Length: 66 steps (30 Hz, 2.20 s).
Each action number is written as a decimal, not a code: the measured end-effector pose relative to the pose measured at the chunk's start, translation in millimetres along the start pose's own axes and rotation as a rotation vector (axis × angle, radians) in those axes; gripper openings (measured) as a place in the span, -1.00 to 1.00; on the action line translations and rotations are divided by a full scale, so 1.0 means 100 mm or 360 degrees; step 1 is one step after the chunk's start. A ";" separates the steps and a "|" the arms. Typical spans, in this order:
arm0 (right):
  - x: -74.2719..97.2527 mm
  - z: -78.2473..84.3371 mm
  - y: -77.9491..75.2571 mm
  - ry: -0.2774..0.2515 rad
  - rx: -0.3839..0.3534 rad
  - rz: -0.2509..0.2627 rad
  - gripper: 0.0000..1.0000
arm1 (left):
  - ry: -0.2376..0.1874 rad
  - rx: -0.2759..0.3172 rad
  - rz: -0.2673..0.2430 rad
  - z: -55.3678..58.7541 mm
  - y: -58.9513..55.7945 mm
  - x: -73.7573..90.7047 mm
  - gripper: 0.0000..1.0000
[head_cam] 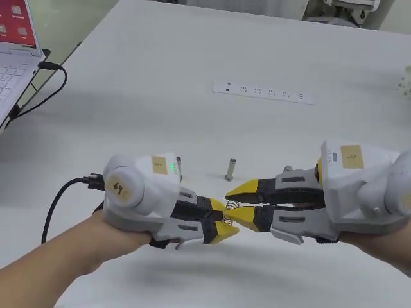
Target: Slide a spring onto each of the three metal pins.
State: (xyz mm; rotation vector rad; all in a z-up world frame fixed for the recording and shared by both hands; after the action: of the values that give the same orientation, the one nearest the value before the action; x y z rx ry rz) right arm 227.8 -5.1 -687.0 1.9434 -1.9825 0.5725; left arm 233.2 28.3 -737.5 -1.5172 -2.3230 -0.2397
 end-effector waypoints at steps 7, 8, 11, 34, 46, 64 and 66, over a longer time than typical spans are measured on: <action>-0.02 -0.03 0.07 0.0040 0.0144 -0.0018 -0.85 | 0.0005 0.0007 0.0000 0.00 -0.01 0.02 -0.95; -0.03 -0.04 0.08 0.0051 0.0178 -0.0026 -0.85 | 0.0006 0.0010 0.0005 0.00 -0.02 0.02 -0.95; -0.04 -0.04 0.10 0.0077 0.0226 -0.0040 -0.86 | 0.0010 0.0012 0.0007 0.01 -0.03 0.02 -0.95; -0.02 -0.06 0.08 0.0125 0.0307 -0.0041 -0.86 | 0.0020 0.0085 -0.0068 0.03 0.02 0.06 -0.60; -0.02 -0.02 0.02 0.0115 0.0278 -0.0007 -0.86 | 0.0041 0.0123 -0.0184 0.12 0.16 0.20 -0.37; 0.05 0.06 -0.09 0.0069 0.0151 0.0059 -0.86 | 0.0033 0.0247 -0.0503 0.32 0.52 0.62 0.21; 0.06 0.06 -0.10 0.0073 0.0157 0.0060 -0.86 | 0.0034 0.0254 -0.0527 0.34 0.54 0.66 0.27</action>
State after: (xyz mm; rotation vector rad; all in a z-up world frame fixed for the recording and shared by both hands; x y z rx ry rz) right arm 237.8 -13.0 -689.0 1.9344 -2.0022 0.7304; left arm 251.5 117.5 -746.8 -1.0471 -2.5005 -0.1476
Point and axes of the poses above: the centre of the closed fingertips' face, and the gripper's own axes: x roughly backward along the fingers, y roughly to its left, z roughly out of its underside, the point moved 4 cm from there along x, roughly backward along the fingers, and after that the axes turned 5 degrees about -z, right-handed, at the moved point
